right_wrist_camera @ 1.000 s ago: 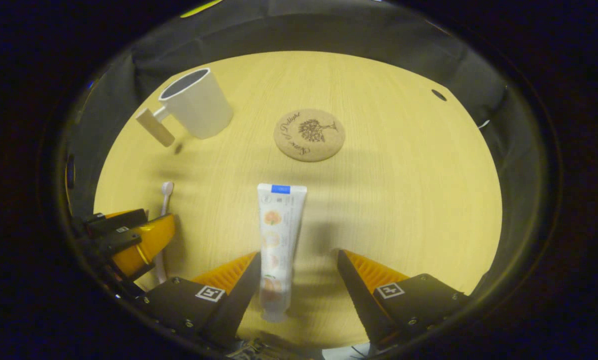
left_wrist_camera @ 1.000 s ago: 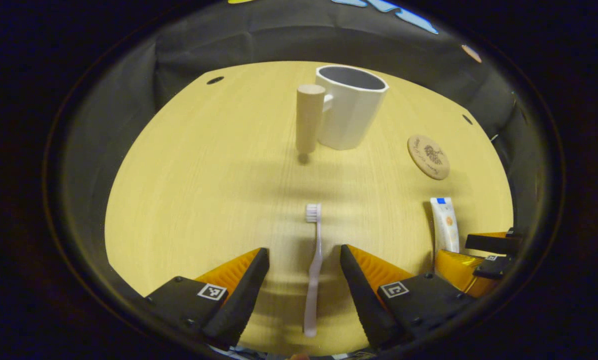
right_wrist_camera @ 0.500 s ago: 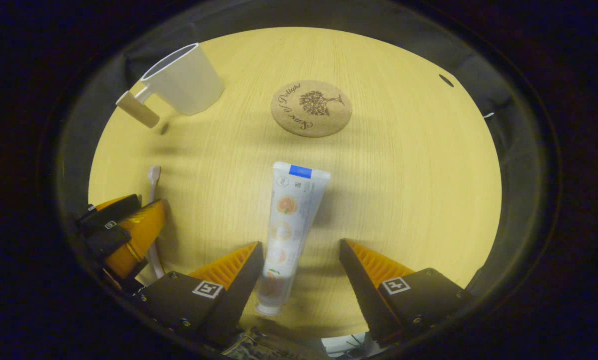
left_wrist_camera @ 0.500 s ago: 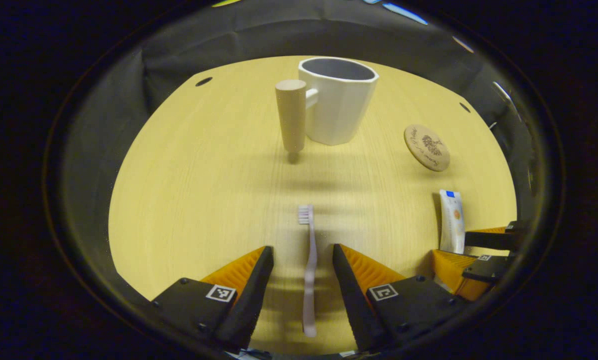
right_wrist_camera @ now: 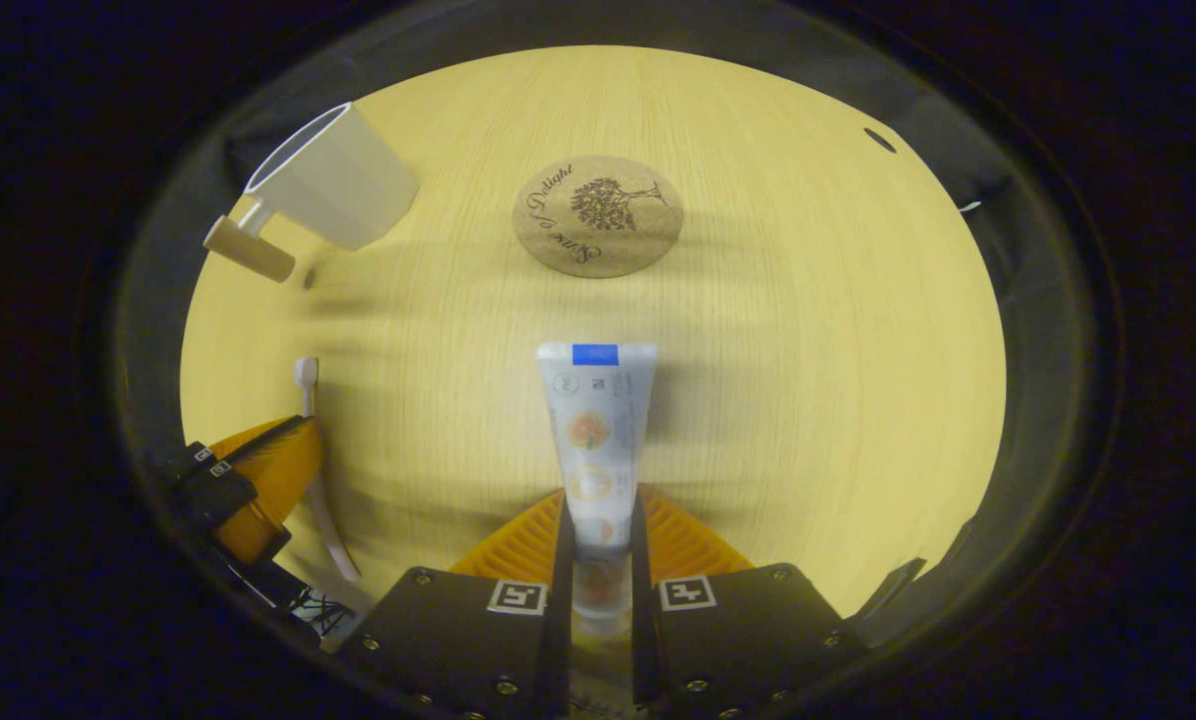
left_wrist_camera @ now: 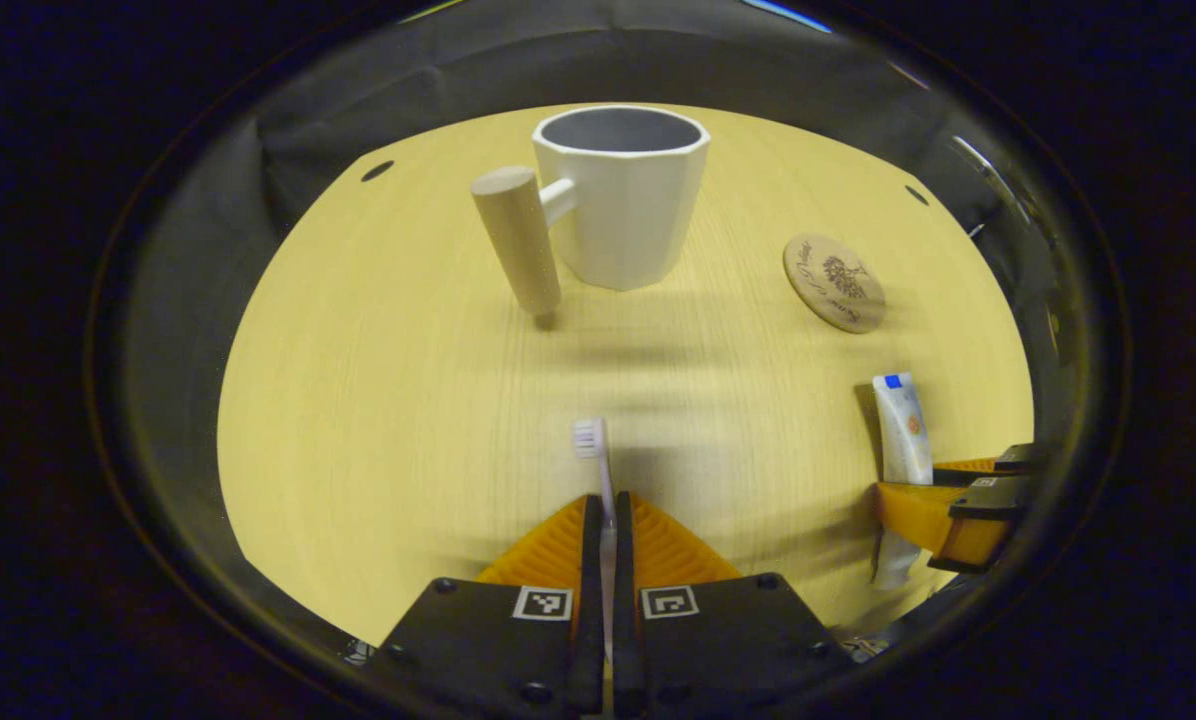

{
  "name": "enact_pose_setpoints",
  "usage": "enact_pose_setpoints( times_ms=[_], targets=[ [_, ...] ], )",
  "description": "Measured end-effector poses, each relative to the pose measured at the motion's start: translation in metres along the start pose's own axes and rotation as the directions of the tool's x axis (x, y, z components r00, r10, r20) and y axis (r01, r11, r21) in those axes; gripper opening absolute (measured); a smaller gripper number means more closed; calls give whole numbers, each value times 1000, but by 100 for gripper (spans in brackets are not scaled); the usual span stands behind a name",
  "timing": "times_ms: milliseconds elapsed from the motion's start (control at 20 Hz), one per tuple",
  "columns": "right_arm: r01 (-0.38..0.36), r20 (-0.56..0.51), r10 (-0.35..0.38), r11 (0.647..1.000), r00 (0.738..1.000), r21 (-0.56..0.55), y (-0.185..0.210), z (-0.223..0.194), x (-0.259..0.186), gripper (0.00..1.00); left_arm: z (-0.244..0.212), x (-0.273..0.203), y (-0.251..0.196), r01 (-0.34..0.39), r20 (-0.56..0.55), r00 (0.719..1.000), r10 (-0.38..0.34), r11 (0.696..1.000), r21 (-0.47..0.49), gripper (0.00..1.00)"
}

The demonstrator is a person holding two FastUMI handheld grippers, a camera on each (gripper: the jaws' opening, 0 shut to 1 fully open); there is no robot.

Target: Put the toothbrush and toothpaste on the desktop into the cup, then pick up the cup and place it on the coaster on the desktop.

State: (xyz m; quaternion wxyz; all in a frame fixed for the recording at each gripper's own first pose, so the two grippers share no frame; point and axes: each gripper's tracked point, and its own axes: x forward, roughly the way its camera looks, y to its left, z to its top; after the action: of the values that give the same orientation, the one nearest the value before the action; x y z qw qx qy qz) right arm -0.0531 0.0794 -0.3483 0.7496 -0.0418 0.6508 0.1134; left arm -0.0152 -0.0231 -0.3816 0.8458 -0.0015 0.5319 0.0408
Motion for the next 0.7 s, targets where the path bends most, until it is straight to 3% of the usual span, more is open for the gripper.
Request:
enact_pose_setpoints(
  times_ms=[50,100,200,450,700],
  targets=[
    [-1,11,1,1000,1000,8,0,3,-1,26,0,2,0,1,3,1000,-1,1000,0,11],
    [-16,20,15,999,1000,31,1,4,2,13,1,0,0,-1,-3,1000,1,1000,-7,16],
    [-37,20,36,998,999,50,3,3,-2,13,1,2,2,8,1,1000,-8,1000,-5,7],
    [-69,28,67,994,997,80,5,2,0,13,5,-4,1,42,8,999,-42,999,-29,7],
    [-95,31,92,991,995,98,8,-2,10,13,44,-38,-12,70,115,991,-66,997,-36,7]
  ],
)
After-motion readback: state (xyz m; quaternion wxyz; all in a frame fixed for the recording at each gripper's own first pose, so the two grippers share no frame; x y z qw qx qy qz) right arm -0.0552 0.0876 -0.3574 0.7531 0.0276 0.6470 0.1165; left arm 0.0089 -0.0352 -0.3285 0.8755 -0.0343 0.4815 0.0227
